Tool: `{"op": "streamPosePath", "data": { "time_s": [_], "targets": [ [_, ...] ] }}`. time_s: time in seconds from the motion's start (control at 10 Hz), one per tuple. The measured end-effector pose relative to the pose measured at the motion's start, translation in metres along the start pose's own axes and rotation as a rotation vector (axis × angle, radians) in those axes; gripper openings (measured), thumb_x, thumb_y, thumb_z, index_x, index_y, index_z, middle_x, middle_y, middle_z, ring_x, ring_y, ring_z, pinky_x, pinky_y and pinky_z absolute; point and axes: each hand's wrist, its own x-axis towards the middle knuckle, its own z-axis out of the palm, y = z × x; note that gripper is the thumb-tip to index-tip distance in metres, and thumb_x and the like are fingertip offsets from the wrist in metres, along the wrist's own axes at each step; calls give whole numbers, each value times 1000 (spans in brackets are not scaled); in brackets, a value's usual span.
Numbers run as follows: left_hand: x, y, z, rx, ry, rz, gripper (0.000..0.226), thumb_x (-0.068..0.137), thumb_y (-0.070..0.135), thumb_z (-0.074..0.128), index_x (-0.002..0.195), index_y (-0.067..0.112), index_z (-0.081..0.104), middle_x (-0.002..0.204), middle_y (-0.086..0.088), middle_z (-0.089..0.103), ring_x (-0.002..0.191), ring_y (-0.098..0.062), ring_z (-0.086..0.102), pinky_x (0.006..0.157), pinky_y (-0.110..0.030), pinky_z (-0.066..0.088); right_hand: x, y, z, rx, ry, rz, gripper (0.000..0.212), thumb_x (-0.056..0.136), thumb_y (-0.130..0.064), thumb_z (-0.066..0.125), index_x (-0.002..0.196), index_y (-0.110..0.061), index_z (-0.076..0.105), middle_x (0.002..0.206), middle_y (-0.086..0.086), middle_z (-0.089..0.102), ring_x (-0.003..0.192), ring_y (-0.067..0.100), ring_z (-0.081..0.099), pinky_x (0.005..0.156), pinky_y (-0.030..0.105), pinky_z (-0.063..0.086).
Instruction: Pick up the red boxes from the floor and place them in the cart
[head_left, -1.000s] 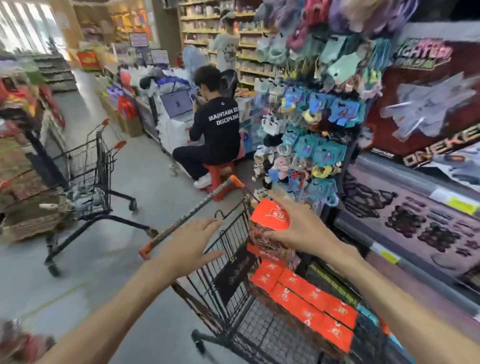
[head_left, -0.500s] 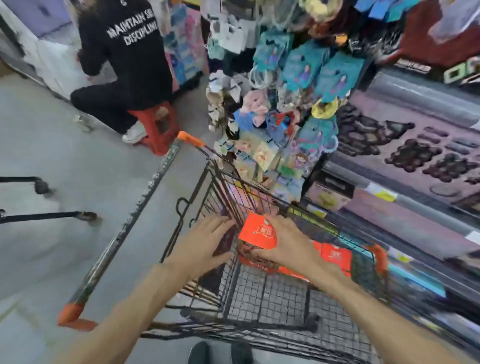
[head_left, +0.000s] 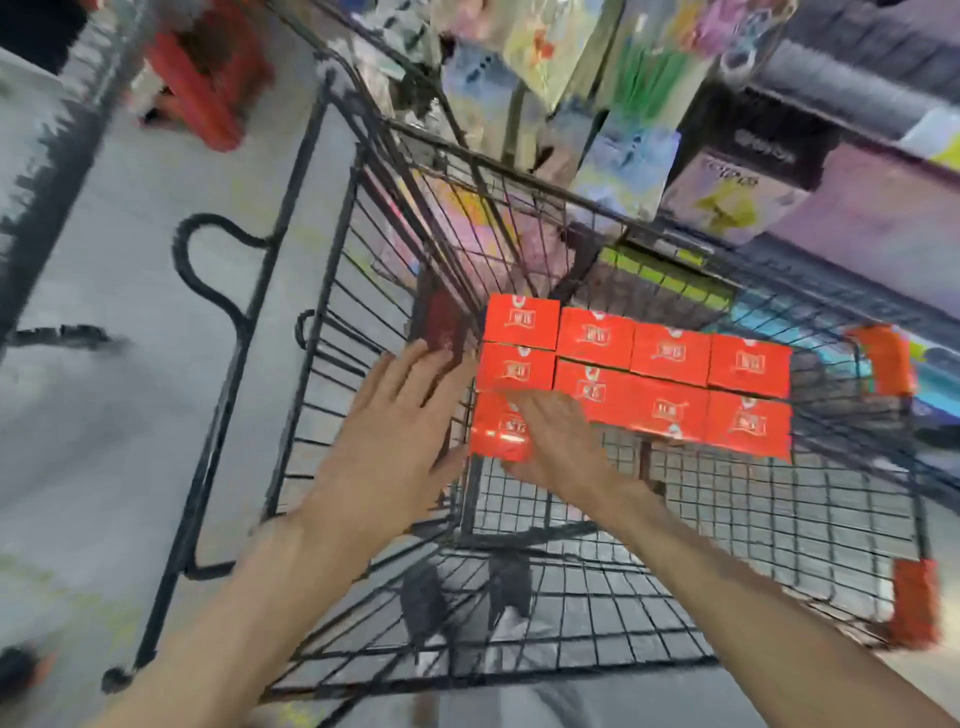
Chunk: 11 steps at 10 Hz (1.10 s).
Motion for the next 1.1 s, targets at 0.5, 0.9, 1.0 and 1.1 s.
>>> {"op": "streamPosePath", "data": {
  "time_s": [0.5,0.9,1.0,1.1],
  "targets": [
    [-10,6,18,2,-102,-45,69,91,36,61,150,19,30,148,-2,42,145,-25,24,120,-47,21,23,18,52,-178,5,-124,93,80,-49,76,153,-11,32,147,10,41,129,31,40,110,51,37],
    [-10,7,17,75,-136,-44,67,91,39,58,150,17,34,148,-4,43,144,-26,27,121,-46,19,11,20,25,-131,-37,-83,90,85,-63,64,155,-17,29,149,9,41,135,30,37,116,52,29],
    [-8,11,12,61,-109,-16,67,89,38,61,148,17,37,144,-5,46,141,-28,32,119,-49,24,-4,30,-10,-52,-21,-13,84,87,-66,60,153,-22,32,150,2,41,137,24,34,117,48,26],
    [-4,24,-7,63,-134,-10,66,89,41,60,147,19,37,143,-4,47,139,-28,35,117,-50,28,-33,34,-51,-26,-24,46,75,92,-61,58,151,-20,37,150,1,43,138,23,37,117,45,30]
  ]
}}
